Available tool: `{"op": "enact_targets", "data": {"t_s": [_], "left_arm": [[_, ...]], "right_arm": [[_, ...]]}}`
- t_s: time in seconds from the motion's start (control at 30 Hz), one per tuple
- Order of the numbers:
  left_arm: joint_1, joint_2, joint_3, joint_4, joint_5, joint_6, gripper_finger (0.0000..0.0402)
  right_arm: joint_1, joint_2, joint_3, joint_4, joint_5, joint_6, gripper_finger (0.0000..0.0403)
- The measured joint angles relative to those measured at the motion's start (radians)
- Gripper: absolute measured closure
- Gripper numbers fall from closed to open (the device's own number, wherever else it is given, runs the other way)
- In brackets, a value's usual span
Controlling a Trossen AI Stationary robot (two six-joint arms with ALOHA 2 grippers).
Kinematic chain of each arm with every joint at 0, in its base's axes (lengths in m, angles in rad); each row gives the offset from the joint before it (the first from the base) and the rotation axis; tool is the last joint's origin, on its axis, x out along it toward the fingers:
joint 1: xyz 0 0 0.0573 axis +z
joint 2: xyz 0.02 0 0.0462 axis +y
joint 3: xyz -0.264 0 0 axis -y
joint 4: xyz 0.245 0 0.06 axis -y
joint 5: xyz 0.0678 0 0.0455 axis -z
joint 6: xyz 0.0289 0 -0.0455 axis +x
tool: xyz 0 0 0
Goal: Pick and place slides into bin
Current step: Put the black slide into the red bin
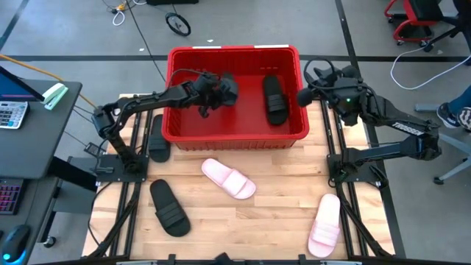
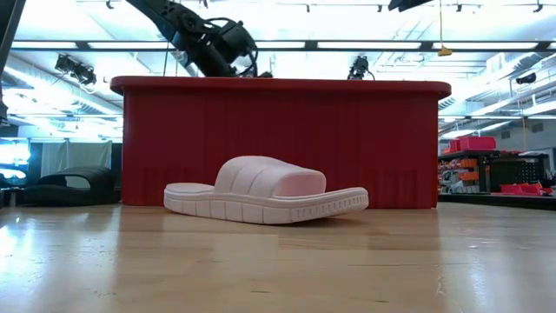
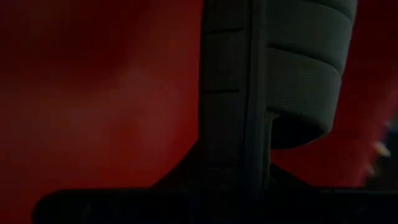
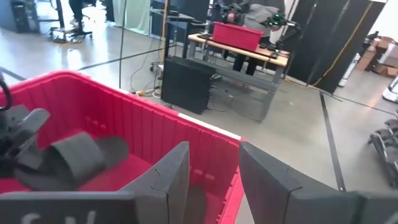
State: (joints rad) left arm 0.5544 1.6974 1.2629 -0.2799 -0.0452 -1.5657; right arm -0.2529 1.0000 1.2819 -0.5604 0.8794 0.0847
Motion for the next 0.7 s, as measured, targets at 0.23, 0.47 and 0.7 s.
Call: {"op": "enact_targets", "data": {"t_s": [0.23, 0.47, 0.7], "left_arm": [[0.021, 0.004, -0.001, -0.041, -0.171, 0.011, 0.0341], [0.030, 0.115, 0.000, -0.007, -0.065, 0.086, 0.0351], [0.013, 0.193, 0.002, 0.250, 0.001, 0.127, 0.0329]], "right_arm": [[0.002, 0.000, 0.000, -0.027, -0.023, -0.027, 0.0259], [0.002, 0.000, 0.000, -0.027, -0.023, -0.027, 0.0259], [0.002, 0.000, 0.000, -0.026, -0.022, -0.026, 0.0259]]}}
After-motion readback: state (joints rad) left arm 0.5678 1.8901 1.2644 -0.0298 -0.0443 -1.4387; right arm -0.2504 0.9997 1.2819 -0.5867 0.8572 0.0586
